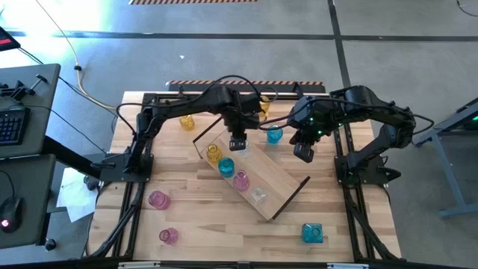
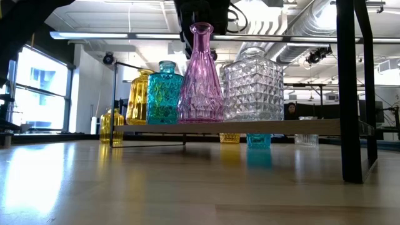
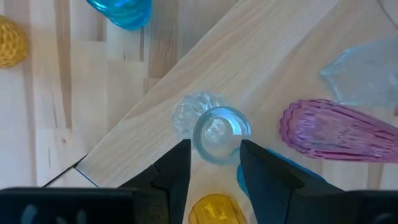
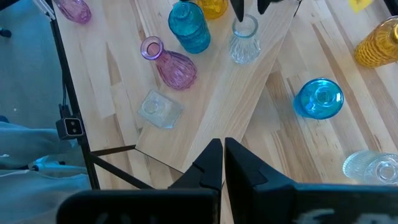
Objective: Sort vases onto shelf
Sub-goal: Put the bottom crystal vase on the shelf
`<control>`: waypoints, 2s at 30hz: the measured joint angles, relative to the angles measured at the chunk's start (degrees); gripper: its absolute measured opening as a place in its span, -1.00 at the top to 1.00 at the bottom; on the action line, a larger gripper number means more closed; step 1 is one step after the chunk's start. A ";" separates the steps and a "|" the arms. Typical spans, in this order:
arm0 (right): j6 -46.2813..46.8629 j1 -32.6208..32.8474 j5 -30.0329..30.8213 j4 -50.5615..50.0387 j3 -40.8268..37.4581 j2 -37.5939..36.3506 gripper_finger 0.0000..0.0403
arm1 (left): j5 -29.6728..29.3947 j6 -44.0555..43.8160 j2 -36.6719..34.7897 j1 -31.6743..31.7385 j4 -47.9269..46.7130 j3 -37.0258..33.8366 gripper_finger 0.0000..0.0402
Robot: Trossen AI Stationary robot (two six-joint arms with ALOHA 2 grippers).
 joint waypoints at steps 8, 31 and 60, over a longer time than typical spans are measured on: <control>0.08 0.00 -0.02 0.00 0.00 0.00 1.00 | 0.42 9.72 -1.48 0.51 -3.41 0.00 0.45; 0.92 0.04 -0.46 -0.01 0.02 0.02 1.00 | -11.45 32.17 -0.04 0.07 -2.38 -0.55 1.00; 0.75 0.04 -1.40 -0.02 0.02 0.02 1.00 | -5.02 29.98 2.99 -2.33 -1.85 -0.55 1.00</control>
